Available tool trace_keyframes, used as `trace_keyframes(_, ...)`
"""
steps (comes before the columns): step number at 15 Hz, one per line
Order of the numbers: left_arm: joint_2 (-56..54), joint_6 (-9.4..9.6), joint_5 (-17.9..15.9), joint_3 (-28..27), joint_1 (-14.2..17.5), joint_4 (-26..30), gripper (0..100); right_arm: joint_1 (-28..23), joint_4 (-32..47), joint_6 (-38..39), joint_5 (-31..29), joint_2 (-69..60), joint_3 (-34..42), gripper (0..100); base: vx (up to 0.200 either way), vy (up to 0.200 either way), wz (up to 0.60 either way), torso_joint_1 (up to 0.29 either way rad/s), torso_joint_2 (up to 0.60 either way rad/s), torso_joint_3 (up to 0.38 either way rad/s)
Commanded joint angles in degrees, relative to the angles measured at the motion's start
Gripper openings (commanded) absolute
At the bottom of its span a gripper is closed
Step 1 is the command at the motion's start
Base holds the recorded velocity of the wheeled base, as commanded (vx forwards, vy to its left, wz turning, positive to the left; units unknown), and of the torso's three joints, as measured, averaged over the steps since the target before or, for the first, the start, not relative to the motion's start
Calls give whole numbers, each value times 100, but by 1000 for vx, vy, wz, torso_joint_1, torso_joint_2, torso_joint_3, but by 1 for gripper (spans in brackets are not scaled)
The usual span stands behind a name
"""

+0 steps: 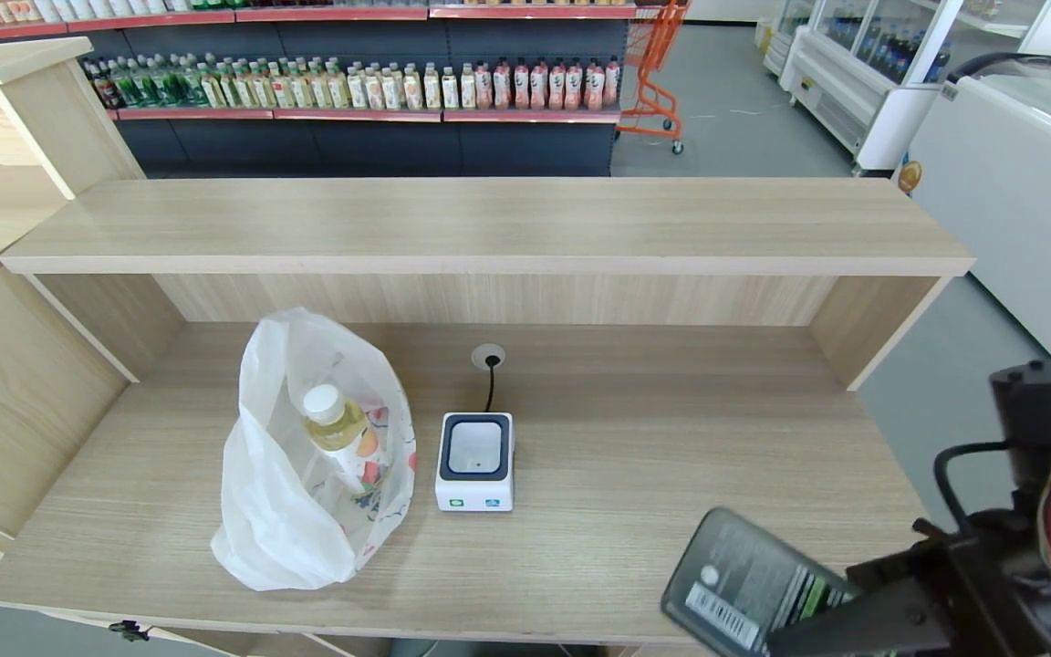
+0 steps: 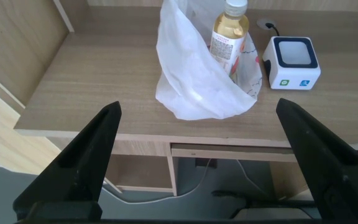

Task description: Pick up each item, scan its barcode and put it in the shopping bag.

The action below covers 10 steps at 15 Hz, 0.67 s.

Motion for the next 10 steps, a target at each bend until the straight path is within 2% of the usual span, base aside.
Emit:
trace_keyframes(1,-2,2,2,0,-1,0,100,-1210,-32,1652,-477,-694,-332,0,0,0,0,0,0,0)
trace_keyframes(2,-2,2,2,0,7,0,100,-1316,-23,1872,-600,-721,-323,0,0,0,0,0,0,0)
trace_keyframes(3,-2,2,2,0,-1,0,100,-1641,-14,2953,-1426,-976,-306,0,0,0,0,0,0,0)
trace_keyframes(4,6,2,2,0,-1,0,100,-1755,12,3709,-2182,-1310,-253,0,0,0,0,0,0,0)
trace_keyframes(5,-2,2,2,0,-1,0,100,-1940,21,4333,-2577,-1450,-218,0,0,0,0,0,0,0)
trace_keyframes(7,-2,2,2,0,-1,0,100,-2159,311,5713,-2313,-1450,-42,0,0,0,0,0,0,0)
trace_keyframes(9,-2,2,2,0,-1,0,100,-2344,627,7594,-2243,-1477,-68,0,0,0,0,0,0,0)
trace_keyframes(10,-2,2,2,0,-1,0,100,-2309,680,8859,-2146,-1512,-104,0,0,0,0,0,0,0)
